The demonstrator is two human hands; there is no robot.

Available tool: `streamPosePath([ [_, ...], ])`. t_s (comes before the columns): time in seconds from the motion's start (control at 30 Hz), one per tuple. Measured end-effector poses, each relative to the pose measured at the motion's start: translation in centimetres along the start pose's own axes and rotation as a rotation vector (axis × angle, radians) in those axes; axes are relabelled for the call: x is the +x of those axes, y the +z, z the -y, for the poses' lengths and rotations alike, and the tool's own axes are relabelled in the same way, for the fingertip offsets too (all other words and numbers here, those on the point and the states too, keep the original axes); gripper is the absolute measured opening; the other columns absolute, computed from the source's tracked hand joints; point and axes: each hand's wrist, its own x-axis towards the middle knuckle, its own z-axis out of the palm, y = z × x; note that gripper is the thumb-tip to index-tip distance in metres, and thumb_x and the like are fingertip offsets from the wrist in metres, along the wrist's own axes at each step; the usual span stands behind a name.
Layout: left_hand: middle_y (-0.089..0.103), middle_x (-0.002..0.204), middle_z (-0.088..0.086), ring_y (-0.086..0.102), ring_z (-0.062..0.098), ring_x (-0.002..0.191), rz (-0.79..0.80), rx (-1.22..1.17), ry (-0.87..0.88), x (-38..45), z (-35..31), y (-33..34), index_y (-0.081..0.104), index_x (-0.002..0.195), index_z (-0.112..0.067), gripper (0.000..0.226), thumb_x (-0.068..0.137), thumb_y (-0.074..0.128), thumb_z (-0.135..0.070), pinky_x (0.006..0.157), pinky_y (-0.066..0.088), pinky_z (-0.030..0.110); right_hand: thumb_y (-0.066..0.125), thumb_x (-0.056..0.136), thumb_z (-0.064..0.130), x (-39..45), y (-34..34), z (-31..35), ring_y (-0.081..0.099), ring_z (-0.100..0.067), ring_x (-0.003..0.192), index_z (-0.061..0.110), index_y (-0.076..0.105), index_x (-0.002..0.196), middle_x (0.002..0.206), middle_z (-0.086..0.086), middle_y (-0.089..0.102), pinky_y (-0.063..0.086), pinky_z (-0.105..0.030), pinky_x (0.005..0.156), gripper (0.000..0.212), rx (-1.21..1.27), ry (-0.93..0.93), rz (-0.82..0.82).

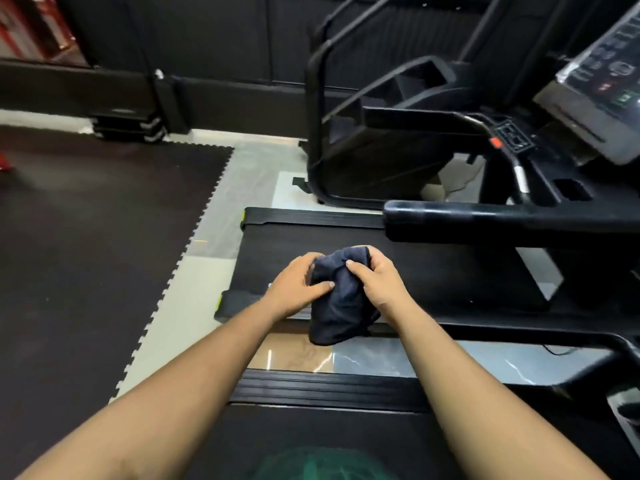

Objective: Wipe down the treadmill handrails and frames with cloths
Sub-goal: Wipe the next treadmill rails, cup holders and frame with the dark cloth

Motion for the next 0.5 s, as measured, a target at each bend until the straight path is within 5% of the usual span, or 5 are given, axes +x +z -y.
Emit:
streamPosePath([
  [0.17,0.049,0.121,0.001,0.054,0.010,0.106,-0.027,0.118,-0.032,-1.6,5.8,-7.3,0.043,0.152,-0.037,0.071,0.089,0.075,-0.029,0.108,0.046,0.043,0.061,0.094,0.006,3.7,7.2,3.2,0.068,0.001,0.094,0.031,0.070,0.101,0.097,0.016,0.075,0.051,-0.015,0.084,0.028,-0.015,-0.049,0.183],
  [0.37,0.036,0.160,0.007,0.032,0.027,0.148,-0.164,0.251,-0.143,-3.0,9.8,-13.5,0.046,0.152,-0.024,0.072,0.086,0.073,-0.025,0.121,0.029,0.042,0.064,0.086,0.018,9.0,15.1,5.8,0.068,-0.007,0.096,0.031,0.073,0.100,0.098,0.008,0.075,0.055,-0.027,0.091,0.022,0.039,-0.120,0.435],
  [0.5,0.063,0.109,0.008,0.057,0.029,0.105,-0.170,0.312,-0.237,-5.2,12.3,-16.9,0.065,0.110,-0.011,0.044,0.080,0.066,-0.043,0.094,0.046,0.045,0.067,0.082,0.026,11.5,19.5,6.6,0.068,-0.004,0.092,0.031,0.071,0.099,0.095,0.010,0.074,0.055,-0.022,0.084,0.017,0.055,-0.152,0.487],
])
